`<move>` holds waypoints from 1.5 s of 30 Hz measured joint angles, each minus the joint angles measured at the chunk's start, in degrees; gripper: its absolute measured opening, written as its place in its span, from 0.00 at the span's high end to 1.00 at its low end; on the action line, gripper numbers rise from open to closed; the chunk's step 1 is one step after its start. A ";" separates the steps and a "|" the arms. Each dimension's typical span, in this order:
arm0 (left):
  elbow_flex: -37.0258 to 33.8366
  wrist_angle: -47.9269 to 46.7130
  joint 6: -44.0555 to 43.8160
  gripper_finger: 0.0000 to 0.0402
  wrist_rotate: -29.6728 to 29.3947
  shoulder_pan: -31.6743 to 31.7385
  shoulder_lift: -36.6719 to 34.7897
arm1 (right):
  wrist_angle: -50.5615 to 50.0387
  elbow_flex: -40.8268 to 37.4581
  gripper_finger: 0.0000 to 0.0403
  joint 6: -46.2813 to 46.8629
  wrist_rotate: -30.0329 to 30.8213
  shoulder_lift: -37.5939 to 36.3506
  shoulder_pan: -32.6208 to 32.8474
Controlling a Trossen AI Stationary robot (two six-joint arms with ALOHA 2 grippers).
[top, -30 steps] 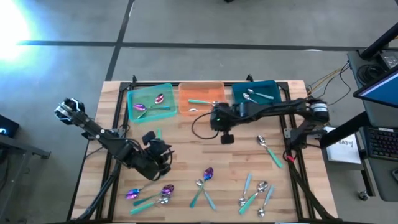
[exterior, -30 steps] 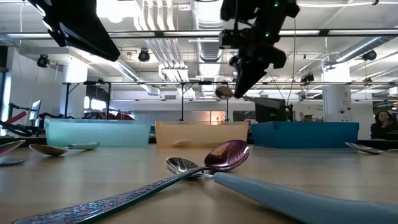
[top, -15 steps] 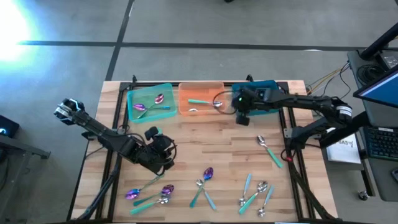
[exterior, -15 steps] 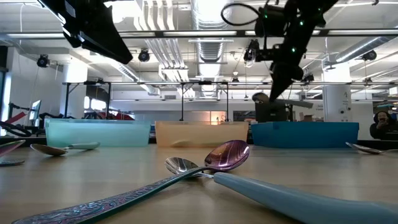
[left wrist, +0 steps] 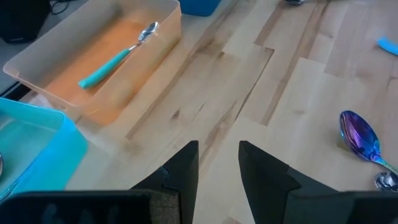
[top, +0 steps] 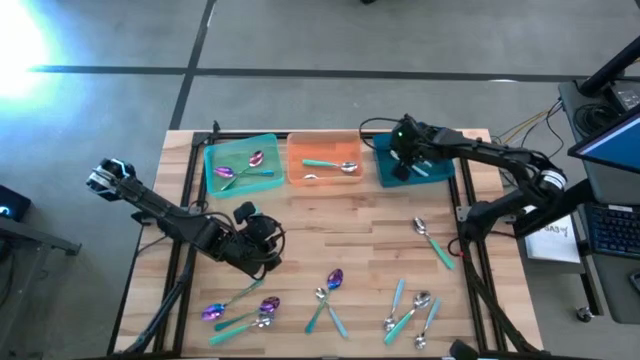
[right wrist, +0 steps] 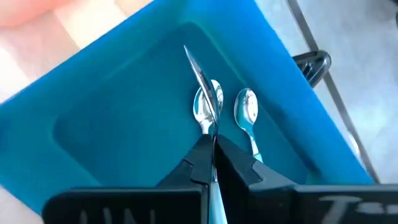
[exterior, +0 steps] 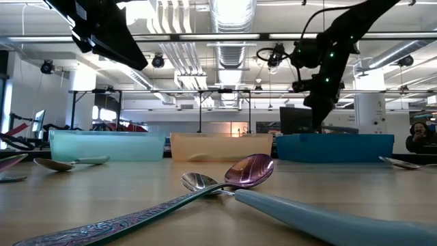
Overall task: Sort silverware by color (type)
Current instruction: Put the light blue spoon into the blue bin, then put the green spoon into the orange bin
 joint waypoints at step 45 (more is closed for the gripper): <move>-13.49 -11.90 -45.12 0.75 14.55 4.21 5.73 | -2.27 0.21 0.67 21.07 -4.50 -8.35 25.05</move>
